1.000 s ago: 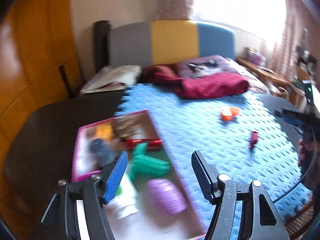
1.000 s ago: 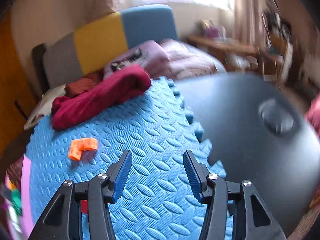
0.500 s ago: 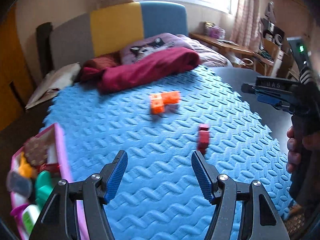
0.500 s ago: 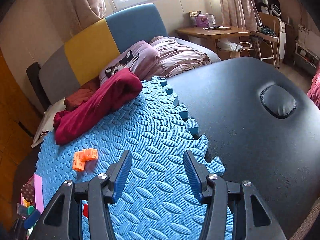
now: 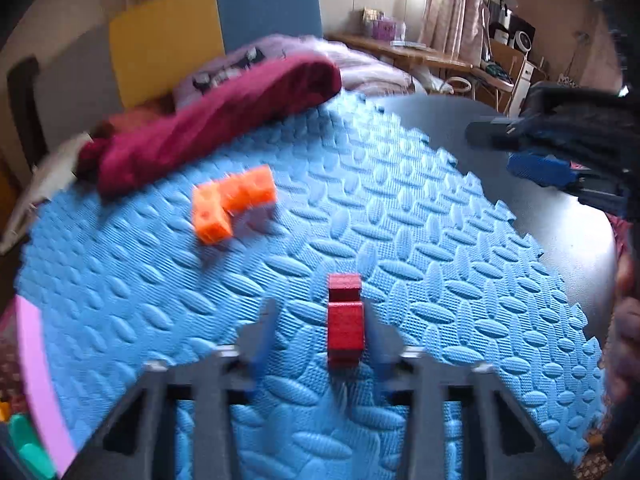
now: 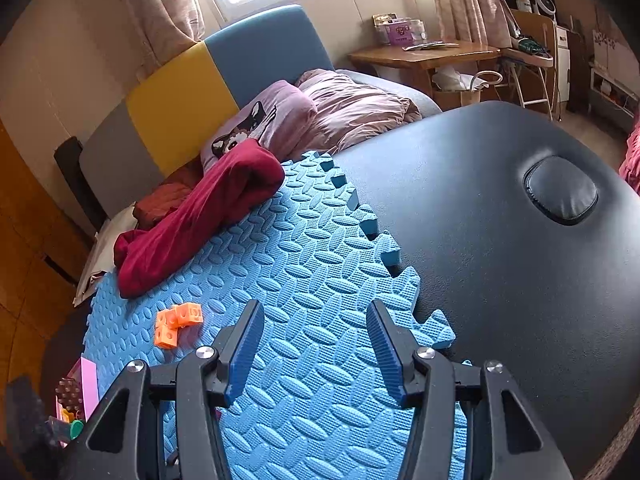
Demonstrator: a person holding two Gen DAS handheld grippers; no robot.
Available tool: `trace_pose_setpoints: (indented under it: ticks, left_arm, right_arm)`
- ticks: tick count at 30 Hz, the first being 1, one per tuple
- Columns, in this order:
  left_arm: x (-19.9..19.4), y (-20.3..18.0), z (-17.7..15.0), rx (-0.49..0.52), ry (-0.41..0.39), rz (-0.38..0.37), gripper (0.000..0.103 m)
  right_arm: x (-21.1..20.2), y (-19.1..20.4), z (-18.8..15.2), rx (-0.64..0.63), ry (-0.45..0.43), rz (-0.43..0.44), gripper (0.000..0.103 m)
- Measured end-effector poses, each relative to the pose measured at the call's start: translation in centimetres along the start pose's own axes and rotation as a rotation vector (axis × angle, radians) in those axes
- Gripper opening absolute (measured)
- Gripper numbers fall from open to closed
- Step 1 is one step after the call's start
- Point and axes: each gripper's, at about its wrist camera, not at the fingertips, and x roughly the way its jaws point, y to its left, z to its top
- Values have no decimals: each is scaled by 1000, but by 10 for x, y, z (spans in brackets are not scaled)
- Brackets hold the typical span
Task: Organize rigid objects
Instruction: 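Move both grippers back over the mat and grasp the red block with the left gripper, then grasp the orange cube chain with the right gripper while the left gripper holds the red block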
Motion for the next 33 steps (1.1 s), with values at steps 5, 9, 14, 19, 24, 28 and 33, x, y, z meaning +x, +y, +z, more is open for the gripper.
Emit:
trace_pose_setpoints:
  ticks: [5, 9, 14, 19, 24, 28, 33]
  left_arm:
    - [-12, 11, -14, -86, -38, 16, 15]
    - [-32, 23, -42, -182, -59, 64, 15]
    - [-49, 25, -72, -210, -102, 103, 15]
    - [-52, 33, -79, -259, -124, 62, 15]
    - [-54, 38, -83, -289, -139, 29, 15]
    - [-54, 38, -83, -294, -143, 28, 15]
    - [-55, 42, -84, -315, -147, 5, 15]
  right_arm:
    - [2, -1, 0, -4, 6, 0, 54]
    - [3, 9, -3, -60, 12, -1, 54]
    - [8, 31, -13, -182, 42, 34, 54]
    - [19, 47, -25, -256, 115, 112, 54]
    - [32, 75, -33, -355, 176, 184, 68]
    - [53, 102, -25, -426, 204, 184, 74]
    - [74, 142, -24, -573, 217, 140, 74]
